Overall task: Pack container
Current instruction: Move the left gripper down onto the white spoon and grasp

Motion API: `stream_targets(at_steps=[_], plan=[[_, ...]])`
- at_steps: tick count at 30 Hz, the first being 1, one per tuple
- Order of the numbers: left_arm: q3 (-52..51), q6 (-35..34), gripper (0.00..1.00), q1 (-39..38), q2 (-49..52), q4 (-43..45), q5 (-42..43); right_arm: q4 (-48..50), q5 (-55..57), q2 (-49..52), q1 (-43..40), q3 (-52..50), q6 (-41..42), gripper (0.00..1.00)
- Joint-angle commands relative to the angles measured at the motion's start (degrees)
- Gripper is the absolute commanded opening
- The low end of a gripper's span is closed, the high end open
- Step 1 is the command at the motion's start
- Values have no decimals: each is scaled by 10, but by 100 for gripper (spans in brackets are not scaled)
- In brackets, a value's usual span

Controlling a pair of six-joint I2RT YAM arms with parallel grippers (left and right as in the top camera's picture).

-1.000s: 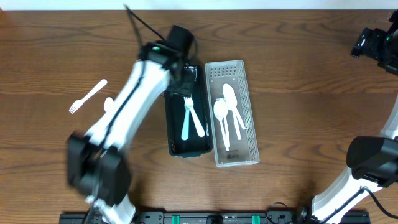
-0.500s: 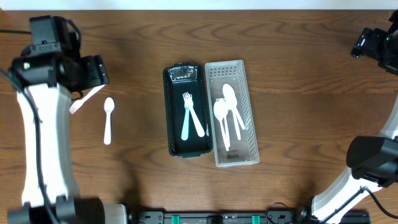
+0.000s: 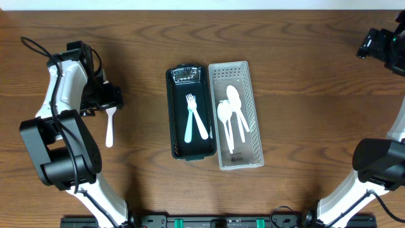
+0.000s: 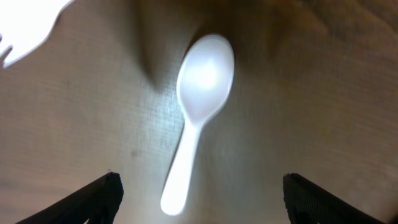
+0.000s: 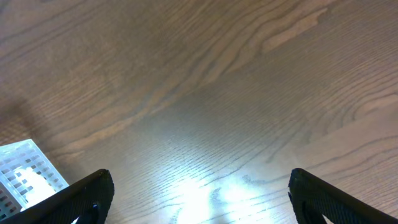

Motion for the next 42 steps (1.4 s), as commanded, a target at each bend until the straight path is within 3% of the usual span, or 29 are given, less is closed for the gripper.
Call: stream_targets(at_steps=[1,7,34,39,41,42], plan=[[-19,49,86,2,-2,20,3,0,-1,-3,-3,-3,-9,93],[-59,93,86,2,-2,66,3,0,-1,-3,-3,-3,-8,93],[-141,94,83,17,-1,137,1,-3,-1,-3,-3,-3,-8,93],[-141,94,65,17,-1,136,1,-3,-1,-3,-3,-3,-8,93],[-141,94,55,17,0,136,2,-3,-1,-3,-3,-3,-8,93],[-141,94,45,17,-1,136,2,-3,-1,-3,-3,-3,-8,93]])
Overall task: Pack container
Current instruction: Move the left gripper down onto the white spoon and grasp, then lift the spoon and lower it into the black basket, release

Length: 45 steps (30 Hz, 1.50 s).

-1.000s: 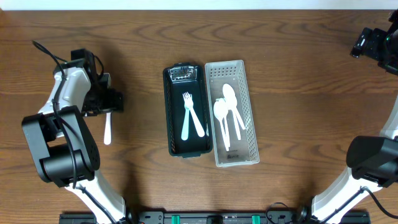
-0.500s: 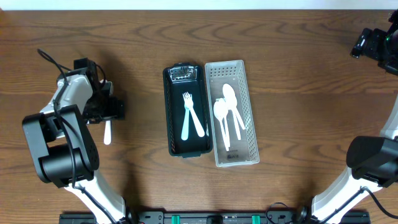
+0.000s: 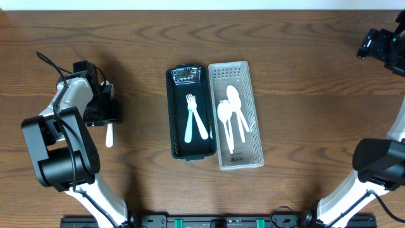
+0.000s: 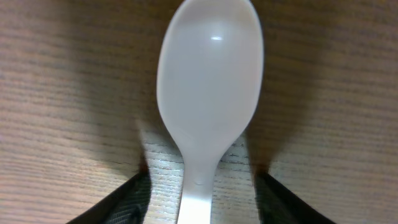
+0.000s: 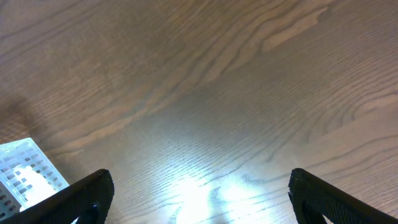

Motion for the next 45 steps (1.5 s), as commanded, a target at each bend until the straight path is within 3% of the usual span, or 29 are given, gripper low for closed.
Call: stream_targets(at_steps=[1,3,8,16,22,25,34,45], plan=[[-7,4,37,3,1,2,0,-1,0,-3,-3,-3,-7,93],[-7,4,21,3,1,3,0,-1,0,-3,-3,-3,-7,93],[-7,2,6,3,0,3,0,-1,-1,-3,-3,-3,-7,93],[57,-52,6,-21,-36,-78,0,0,-1,-3,-3,-3,-7,93],[200,-63,6,-115,-112,-219,1,2,-1,-3,-3,-3,-7,93],[257,-81,6,-177,-140,-247,1,2,-1,-3,-3,-3,-7,93],[272,-247,6,-328,-148,-242,5,1,-2,-3,-3,-3,-7,93],[237,-267,6,-407,-45,-192,7,0,-11,-3,-3,-3,-7,93]])
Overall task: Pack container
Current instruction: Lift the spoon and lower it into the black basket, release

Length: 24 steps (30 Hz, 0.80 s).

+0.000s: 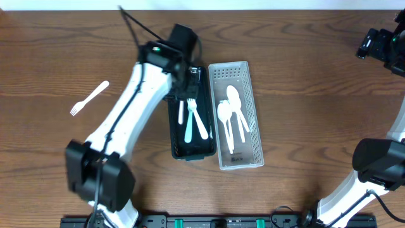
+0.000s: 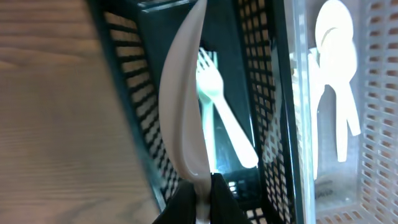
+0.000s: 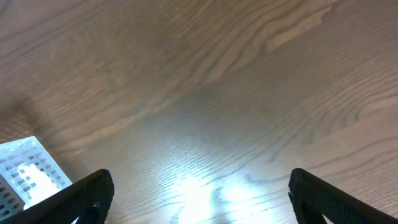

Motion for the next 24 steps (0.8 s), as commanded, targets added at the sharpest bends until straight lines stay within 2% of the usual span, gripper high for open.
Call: stream_targets(at_steps=[1,5,10,13,15,19,24], plan=[[-2,-14,6,-17,43,3,0,-1,-4,-3,-3,-3,-7,93],[-2,-14,7,-27,100,4,0,-2,-4,-3,-3,-3,-7,93],[-2,-9,30,-24,142,-6,-1,-7,-4,-3,-3,-3,-7,93],[1,33,36,-21,135,-7,-1,-8,-4,-3,-3,-3,-7,93],[6,94,43,-20,118,-11,-5,-8,-4,-3,-3,-3,-7,93],[13,151,48,-20,64,-12,-100,-8,-4,-3,-3,-3,-7,93],[16,167,70,20,-39,5,-204,-11,-4,-3,-3,-3,-7,93]])
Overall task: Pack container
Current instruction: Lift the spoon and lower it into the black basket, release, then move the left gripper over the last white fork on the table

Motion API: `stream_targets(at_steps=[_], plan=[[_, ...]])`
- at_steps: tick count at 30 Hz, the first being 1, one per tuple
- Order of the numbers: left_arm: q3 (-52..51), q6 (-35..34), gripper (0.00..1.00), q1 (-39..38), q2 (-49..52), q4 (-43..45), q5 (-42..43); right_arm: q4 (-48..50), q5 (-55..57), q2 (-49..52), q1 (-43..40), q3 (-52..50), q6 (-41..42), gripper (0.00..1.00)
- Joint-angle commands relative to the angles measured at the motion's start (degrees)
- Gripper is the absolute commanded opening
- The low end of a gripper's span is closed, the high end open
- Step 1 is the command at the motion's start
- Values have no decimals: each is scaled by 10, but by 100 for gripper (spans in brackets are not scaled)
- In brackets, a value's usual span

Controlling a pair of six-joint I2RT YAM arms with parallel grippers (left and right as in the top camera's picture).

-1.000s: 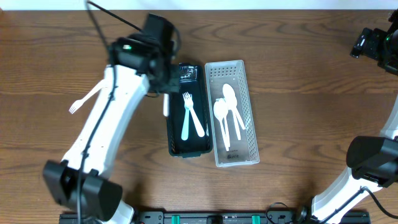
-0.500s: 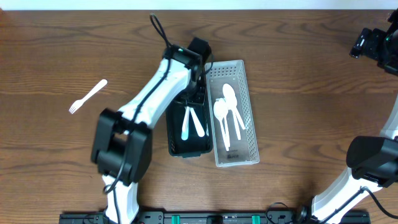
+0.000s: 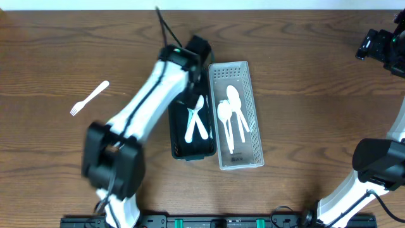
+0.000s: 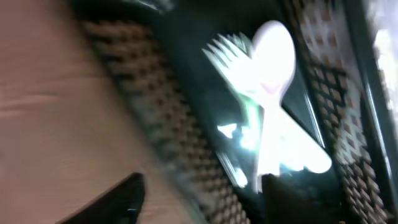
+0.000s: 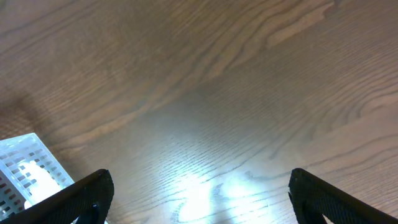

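A white plastic spoon (image 4: 272,56) lies loose in the black mesh basket (image 3: 174,126), across the two white forks (image 3: 188,130) there. My left gripper (image 4: 205,208) hangs open over the basket's near wall, nothing between its fingers; in the overhead view its arm (image 3: 166,76) covers the basket's top end. The white mesh basket (image 3: 250,136) beside it holds white spoons (image 3: 229,114). One more white fork (image 3: 88,98) lies on the table at the far left. My right gripper (image 5: 199,208) stands open over bare wood at the far right corner.
The two baskets stand side by side at mid-table, touching. The corner of the white basket (image 5: 25,168) shows at the left edge of the right wrist view. Wooden table (image 3: 316,126) spreads to the right of the baskets.
The left gripper has opened and let go of the spoon, which now rests on the forks in the black basket. The arm shifted slightly right. The right arm has not moved.
The left gripper was open above a spoon on the table at the far left, then down around its handle. Then it held the spoon upright over the black basket. Now the spoon lies in that basket and the gripper is open.
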Motion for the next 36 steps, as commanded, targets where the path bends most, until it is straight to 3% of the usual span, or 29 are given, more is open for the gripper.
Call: stream_targets(at_steps=[1,5,10,15,17,18,24,33,36], plan=[[19,28,72,47,-83,12,-89,-3,-2,-3,-3,-3,-7,93],[19,-13,88,152,-134,47,-89,-4,-2,-3,-3,-3,-7,93],[18,-103,89,297,-134,74,-80,-9,-2,-3,-3,-3,-5,93],[18,-195,89,404,-104,76,-3,-16,-2,-3,-3,-3,-4,93],[18,-240,94,432,-96,78,25,-19,-2,-3,-3,-3,-4,93],[18,-268,98,443,-92,82,39,-21,-2,-3,-3,-3,-4,93],[18,-485,98,485,-81,108,69,-39,-2,-3,-3,-3,0,94],[17,-824,99,485,-16,106,86,-54,-3,-3,-3,-3,22,94],[17,-905,98,485,27,107,94,-55,-7,-3,-3,-3,22,93]])
